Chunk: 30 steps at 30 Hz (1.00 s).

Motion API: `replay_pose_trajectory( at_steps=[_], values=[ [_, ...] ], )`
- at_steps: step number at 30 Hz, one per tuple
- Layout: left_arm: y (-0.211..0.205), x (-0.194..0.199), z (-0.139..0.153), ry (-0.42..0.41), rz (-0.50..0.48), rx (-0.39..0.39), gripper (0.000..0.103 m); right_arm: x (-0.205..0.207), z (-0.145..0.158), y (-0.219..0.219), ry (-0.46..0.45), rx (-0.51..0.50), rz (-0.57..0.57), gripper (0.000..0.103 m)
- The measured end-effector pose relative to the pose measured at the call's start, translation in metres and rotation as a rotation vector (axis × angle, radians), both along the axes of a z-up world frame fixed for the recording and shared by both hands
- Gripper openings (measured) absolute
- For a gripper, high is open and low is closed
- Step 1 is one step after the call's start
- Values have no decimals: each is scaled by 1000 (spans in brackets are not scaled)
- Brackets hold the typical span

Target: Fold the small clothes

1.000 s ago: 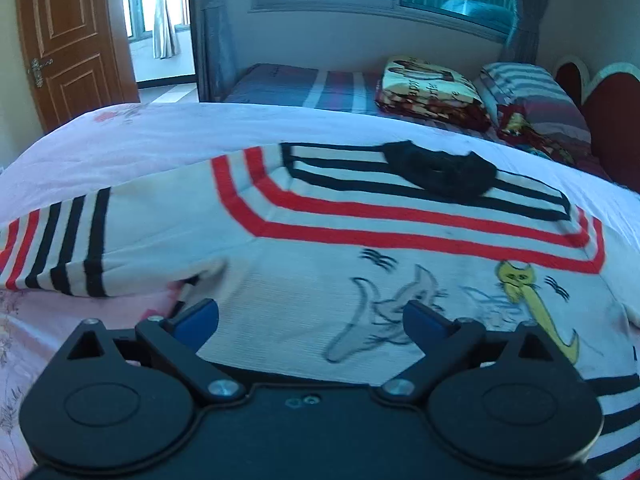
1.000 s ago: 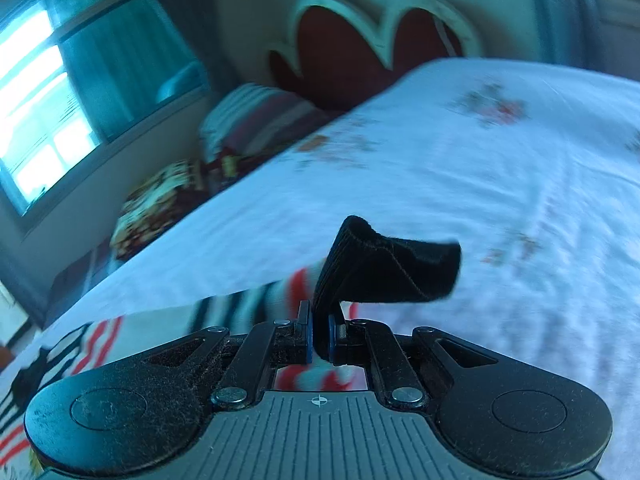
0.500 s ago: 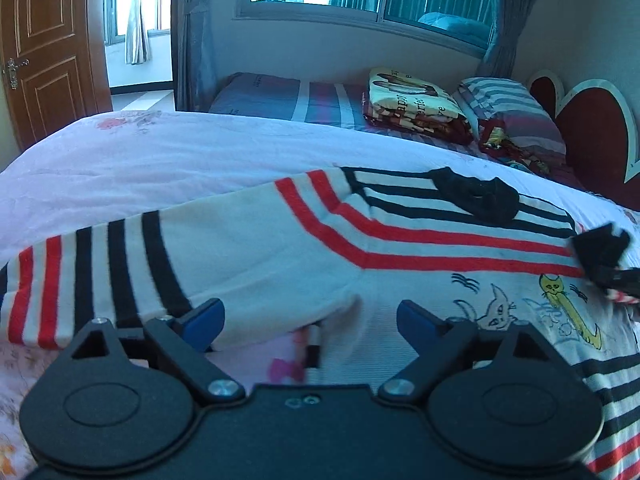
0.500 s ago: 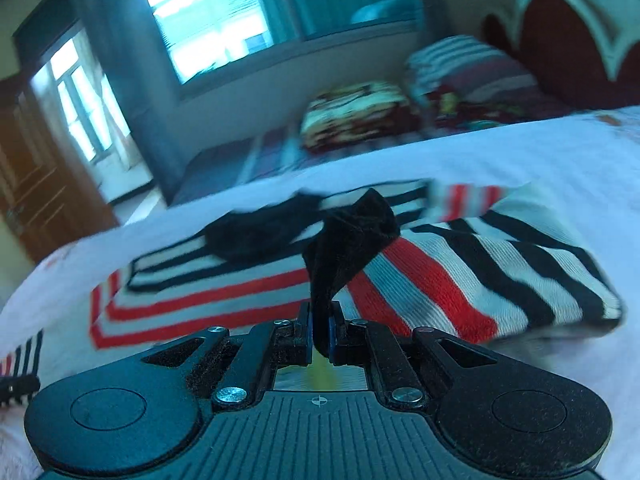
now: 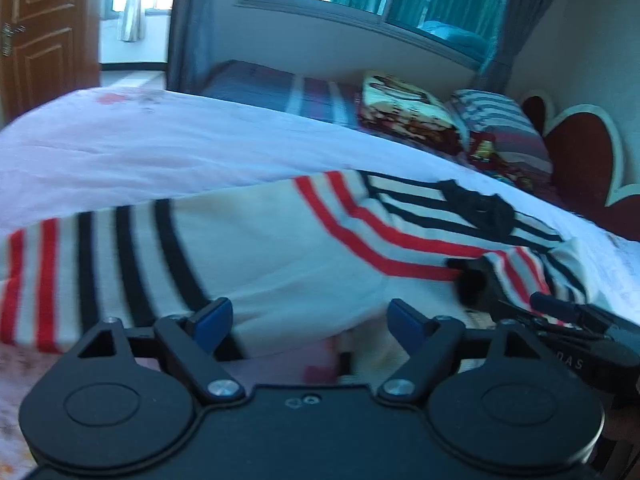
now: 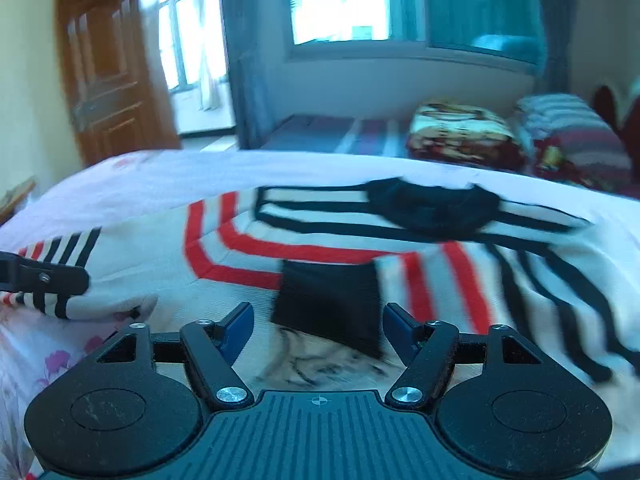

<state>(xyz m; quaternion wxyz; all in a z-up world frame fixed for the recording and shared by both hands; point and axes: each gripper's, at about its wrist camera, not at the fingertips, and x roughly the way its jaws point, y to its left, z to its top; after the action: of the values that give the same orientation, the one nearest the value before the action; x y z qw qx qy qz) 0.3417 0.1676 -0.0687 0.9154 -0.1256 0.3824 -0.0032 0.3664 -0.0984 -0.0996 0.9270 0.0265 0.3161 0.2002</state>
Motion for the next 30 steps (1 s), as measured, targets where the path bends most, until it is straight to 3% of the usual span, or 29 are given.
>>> replay_pose_trajectory(
  at_steps=[3, 5, 7, 10, 15, 17, 20, 23, 27, 30],
  values=[
    [-29, 17, -6, -7, -93, -83, 70, -1, -1, -38, 42, 80, -147, 69],
    [-51, 30, -13, 11, -143, -133, 63, -3, -2, -66, 65, 116, -245, 58],
    [-74, 43, -23, 45, -179, -173, 54, -10, 1, -95, 89, 159, -324, 56],
    [-99, 63, -39, 112, -172, -142, 49, -16, 0, -131, 119, 231, -414, 56],
    [-112, 84, -46, 94, -172, -155, 47, -28, 8, -199, 175, 376, -534, 56],
    [-114, 93, -46, 94, -201, -165, 4, -32, 6, -222, 193, 444, -568, 56],
    [-107, 94, -33, 36, -188, -172, 6, -29, 4, -246, 214, 533, -598, 56],
    [-95, 88, -18, -13, -177, -98, 6, -23, 2, -267, 243, 619, -589, 56],
    [-85, 90, -27, 42, -197, -102, 6, -2, -11, -277, 300, 723, -572, 56],
    [-86, 87, -31, 58, -195, -106, 6, 10, -15, -281, 308, 741, -576, 56]
  ],
)
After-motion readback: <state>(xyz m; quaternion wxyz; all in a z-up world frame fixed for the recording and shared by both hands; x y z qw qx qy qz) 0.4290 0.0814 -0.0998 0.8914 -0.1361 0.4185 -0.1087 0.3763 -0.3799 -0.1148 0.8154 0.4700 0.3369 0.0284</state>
